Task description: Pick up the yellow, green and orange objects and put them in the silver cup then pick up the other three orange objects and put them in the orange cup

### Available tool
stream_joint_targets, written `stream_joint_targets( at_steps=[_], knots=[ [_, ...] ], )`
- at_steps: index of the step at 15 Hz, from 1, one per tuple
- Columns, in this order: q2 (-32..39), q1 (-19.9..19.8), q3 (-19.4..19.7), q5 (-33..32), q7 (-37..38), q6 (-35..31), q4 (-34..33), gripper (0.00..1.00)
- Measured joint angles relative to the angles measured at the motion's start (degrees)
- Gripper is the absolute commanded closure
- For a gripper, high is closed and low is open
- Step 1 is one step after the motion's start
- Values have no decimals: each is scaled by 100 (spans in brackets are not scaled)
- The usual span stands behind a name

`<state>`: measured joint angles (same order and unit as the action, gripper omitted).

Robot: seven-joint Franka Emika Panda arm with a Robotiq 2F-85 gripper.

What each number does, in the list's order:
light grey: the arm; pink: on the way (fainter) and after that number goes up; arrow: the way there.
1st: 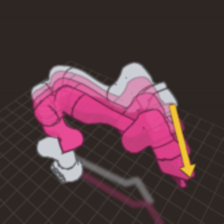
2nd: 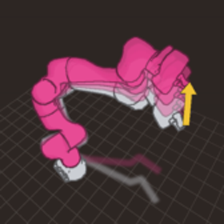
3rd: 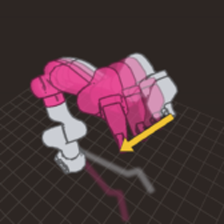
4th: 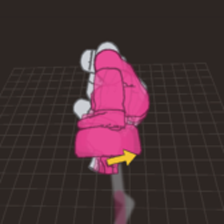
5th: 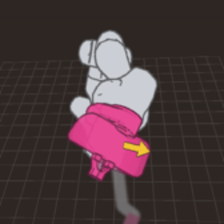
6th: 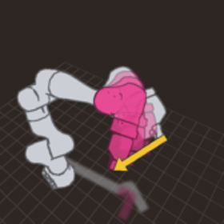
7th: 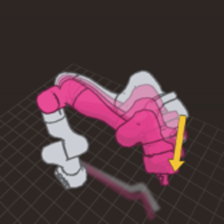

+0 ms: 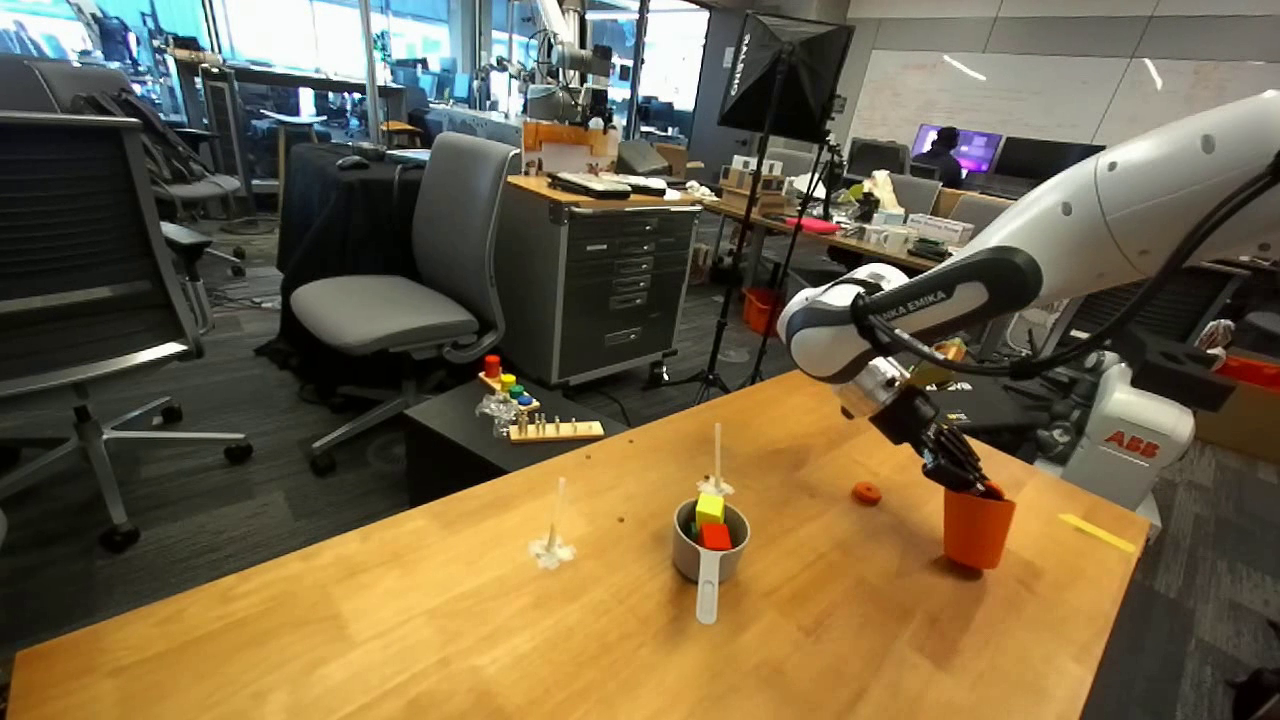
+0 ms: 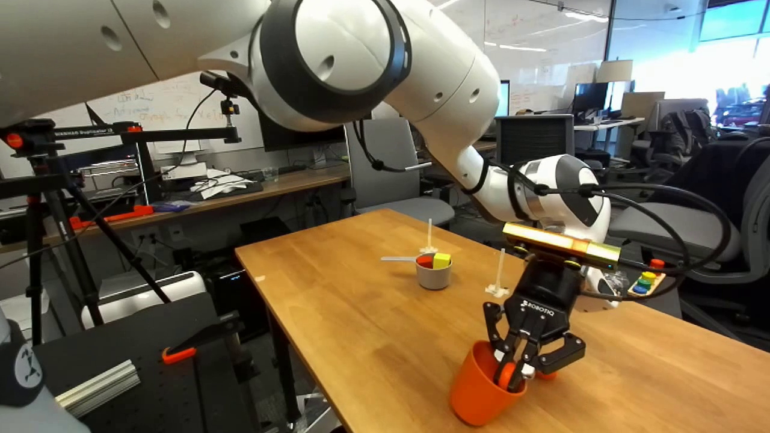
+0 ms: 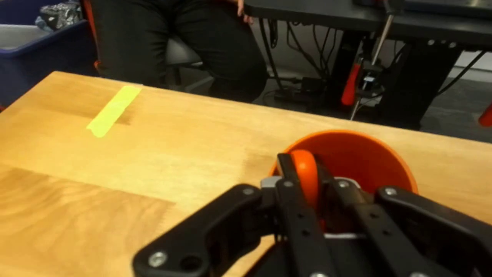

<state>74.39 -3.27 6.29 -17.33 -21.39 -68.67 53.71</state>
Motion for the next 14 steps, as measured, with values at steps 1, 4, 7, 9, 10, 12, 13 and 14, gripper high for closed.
stream_joint_targets(
  at_steps=[1,4,7,9,10,12,13,14],
  knots=[
    [-152,17,0,-58,61,-346,230,95],
    [-569,87,-2,-228,231,-1240,932,95],
    [-963,160,-5,-268,424,-1859,1646,95],
    [-1234,208,-10,-269,551,-2172,2138,95],
    [-1368,227,-21,-269,618,-2306,2377,94],
    [-1652,265,-44,-271,746,-2534,2866,95],
    [-1799,282,-55,-272,807,-2634,3112,95],
    [-1949,298,-67,-272,861,-2737,3356,95]
  ],
)
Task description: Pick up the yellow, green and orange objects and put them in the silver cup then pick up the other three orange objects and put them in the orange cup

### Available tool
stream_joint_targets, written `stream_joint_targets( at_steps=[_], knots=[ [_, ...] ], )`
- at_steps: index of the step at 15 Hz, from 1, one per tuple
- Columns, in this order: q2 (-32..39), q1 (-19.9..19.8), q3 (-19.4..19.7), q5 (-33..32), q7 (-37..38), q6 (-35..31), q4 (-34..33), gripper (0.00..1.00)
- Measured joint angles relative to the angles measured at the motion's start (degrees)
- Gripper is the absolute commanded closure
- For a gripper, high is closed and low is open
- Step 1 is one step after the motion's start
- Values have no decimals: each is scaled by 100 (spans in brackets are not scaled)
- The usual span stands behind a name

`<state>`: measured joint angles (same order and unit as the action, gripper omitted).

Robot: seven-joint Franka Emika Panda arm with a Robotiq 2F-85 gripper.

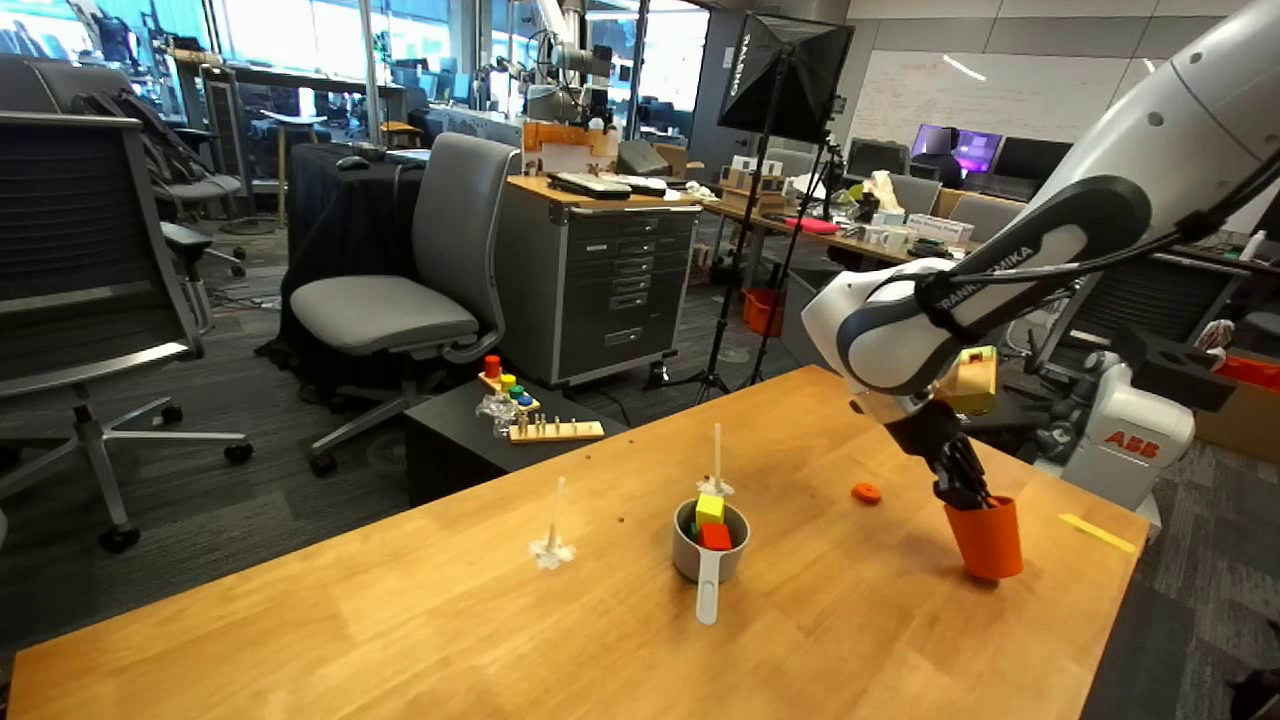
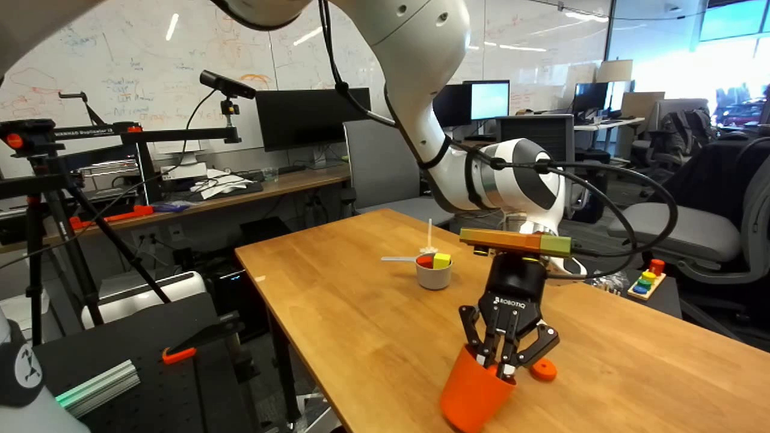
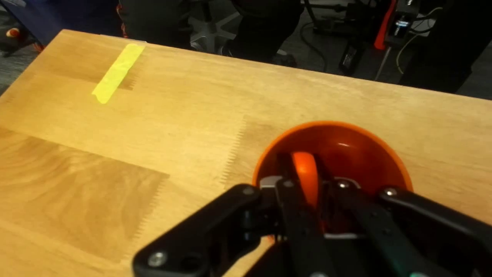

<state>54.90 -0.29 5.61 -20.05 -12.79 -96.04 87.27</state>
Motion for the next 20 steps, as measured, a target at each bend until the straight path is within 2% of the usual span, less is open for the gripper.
stream_joint_targets(
  at_steps=[3,8,9,11,15,18,20],
  knots=[
    [-488,20,-60,0,210,-403,764,94],
    [-1380,117,-130,-35,563,-1446,2110,93],
    [-1556,145,-134,-75,616,-1623,2365,62],
    [-1874,179,-136,-134,694,-1896,2801,58],
    [-2368,182,-136,-195,778,-2213,3403,23],
    [-2636,181,-135,-198,799,-2271,3637,2],
    [-2760,180,-135,-198,806,-2271,3711,0]
  ],
)
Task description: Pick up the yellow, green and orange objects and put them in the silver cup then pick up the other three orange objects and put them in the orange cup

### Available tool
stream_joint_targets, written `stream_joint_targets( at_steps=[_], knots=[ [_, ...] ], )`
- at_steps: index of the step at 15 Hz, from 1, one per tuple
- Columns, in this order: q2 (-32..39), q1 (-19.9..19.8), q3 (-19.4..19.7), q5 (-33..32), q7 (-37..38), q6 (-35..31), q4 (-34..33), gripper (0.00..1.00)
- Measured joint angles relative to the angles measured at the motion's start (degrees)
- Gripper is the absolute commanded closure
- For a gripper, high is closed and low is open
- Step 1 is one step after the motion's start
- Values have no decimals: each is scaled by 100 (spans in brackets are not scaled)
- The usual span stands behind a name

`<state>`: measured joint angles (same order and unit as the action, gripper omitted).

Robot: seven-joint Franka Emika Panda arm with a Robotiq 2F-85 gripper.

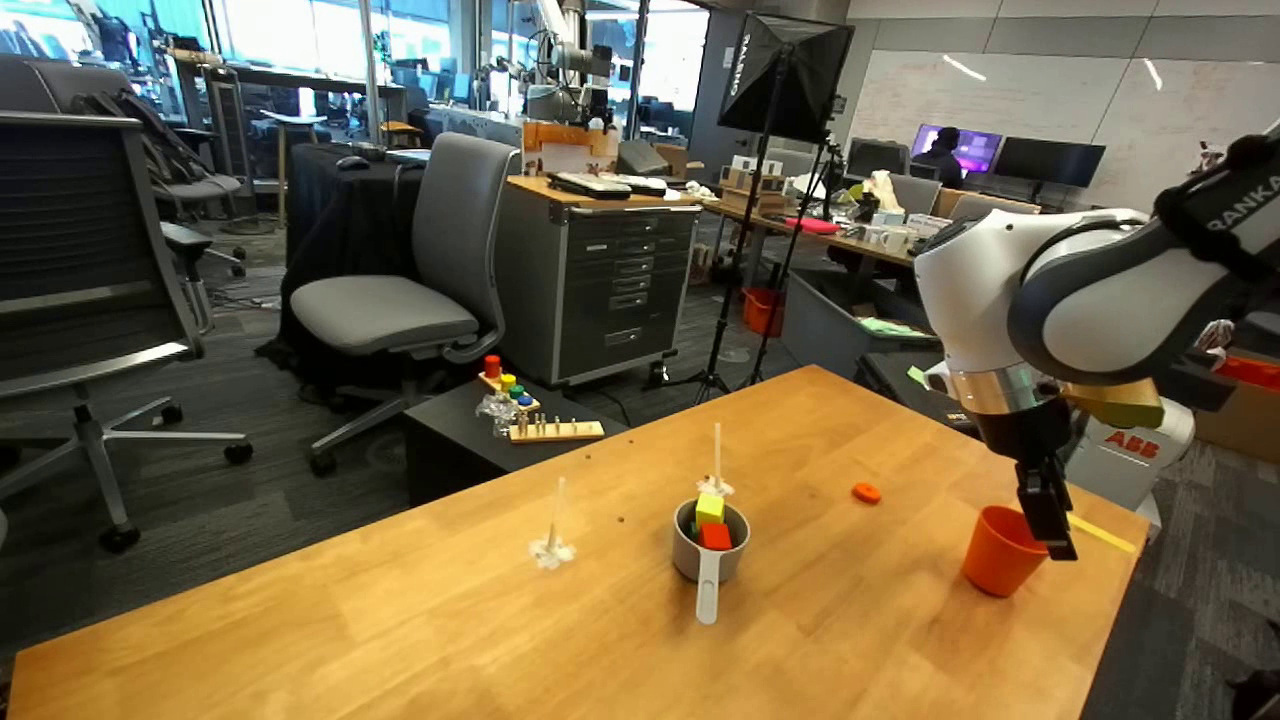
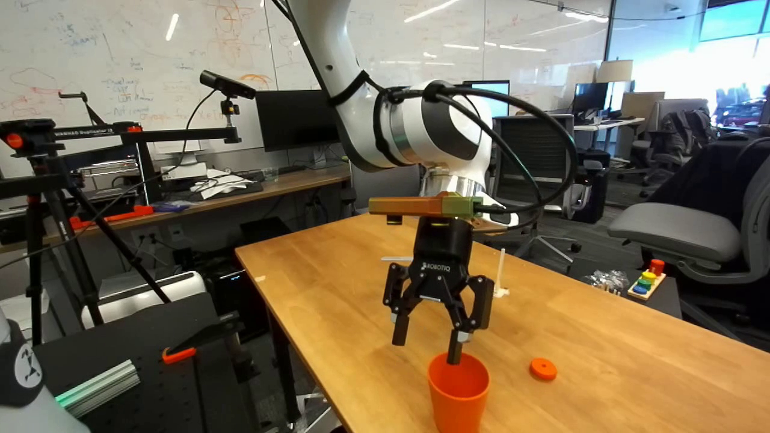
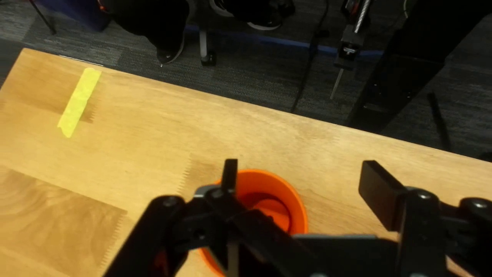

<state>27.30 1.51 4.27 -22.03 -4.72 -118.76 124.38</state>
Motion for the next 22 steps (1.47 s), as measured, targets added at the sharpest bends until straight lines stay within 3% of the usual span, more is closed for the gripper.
stream_joint_targets(
  at_steps=[5,9,15,22],
  knots=[
    [-282,0,13,-349,337,-602,-75,0],
    [-171,0,19,-337,660,-969,-805,0],
    [638,-72,19,267,667,-903,-1885,0],
    [1559,-487,25,915,565,-521,-2895,0]
  ],
)
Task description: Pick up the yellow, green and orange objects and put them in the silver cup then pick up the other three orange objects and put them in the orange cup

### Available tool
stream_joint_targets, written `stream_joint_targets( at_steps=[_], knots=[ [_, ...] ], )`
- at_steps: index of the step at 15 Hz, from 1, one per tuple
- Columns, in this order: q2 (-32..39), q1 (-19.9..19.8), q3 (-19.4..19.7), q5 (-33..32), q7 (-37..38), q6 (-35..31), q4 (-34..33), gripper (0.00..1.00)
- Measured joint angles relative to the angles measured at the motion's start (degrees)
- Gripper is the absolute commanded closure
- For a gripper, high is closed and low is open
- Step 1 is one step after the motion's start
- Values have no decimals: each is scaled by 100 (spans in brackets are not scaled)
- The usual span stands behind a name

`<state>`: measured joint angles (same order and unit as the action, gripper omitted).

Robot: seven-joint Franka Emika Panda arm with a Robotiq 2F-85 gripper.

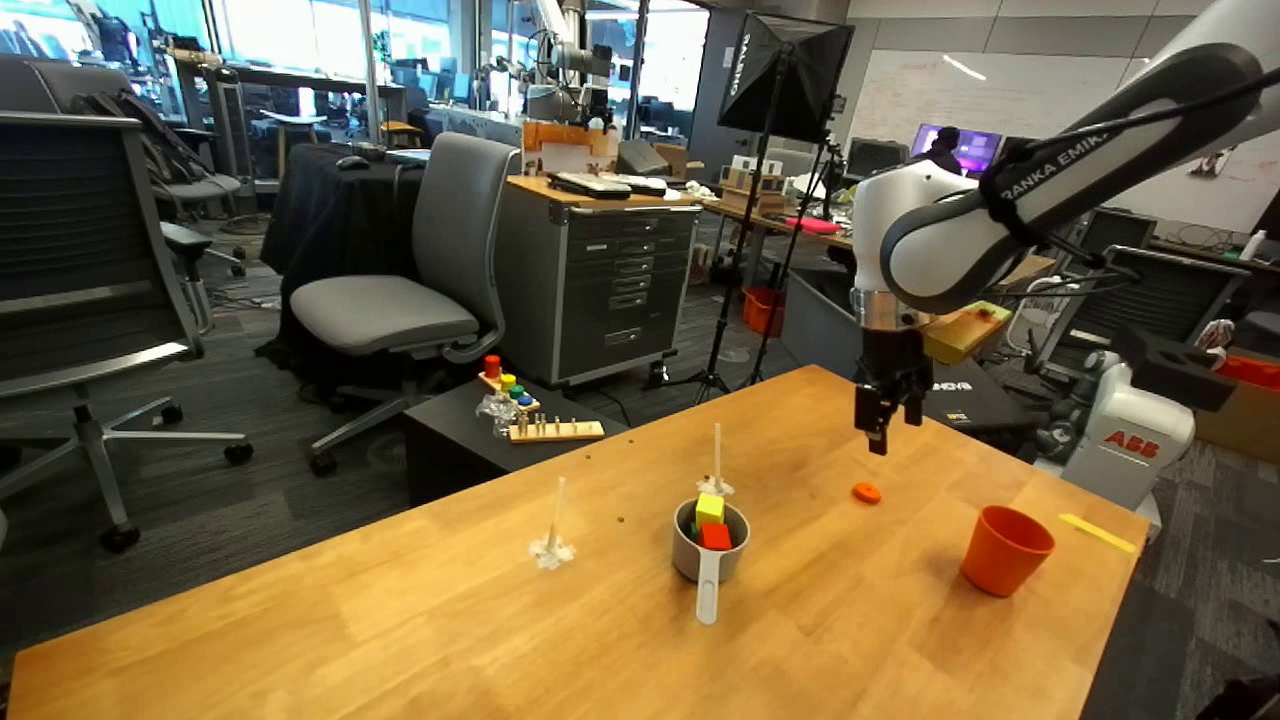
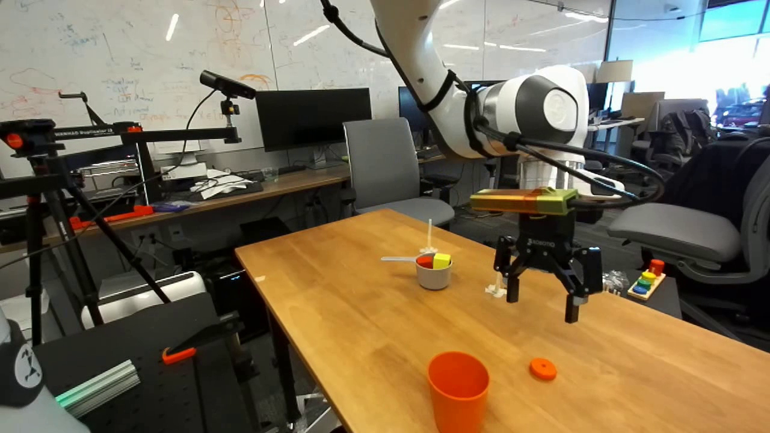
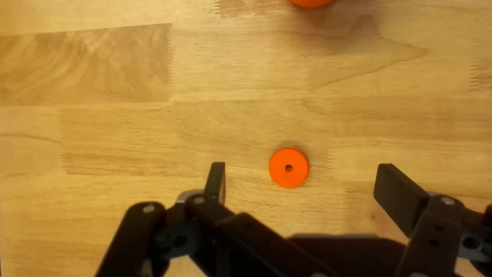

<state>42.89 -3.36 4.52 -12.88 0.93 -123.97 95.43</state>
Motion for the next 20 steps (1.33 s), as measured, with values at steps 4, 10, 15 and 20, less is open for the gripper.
stream_joint_targets(
  at_steps=[4,10,15,20],
  knots=[
    [391,-179,-1,202,-107,157,-415,0],
    [962,-274,-10,404,-268,277,-918,0],
    [1270,-352,-49,595,-495,456,-1233,0],
    [1434,-378,-52,654,-621,572,-1449,0]
  ],
)
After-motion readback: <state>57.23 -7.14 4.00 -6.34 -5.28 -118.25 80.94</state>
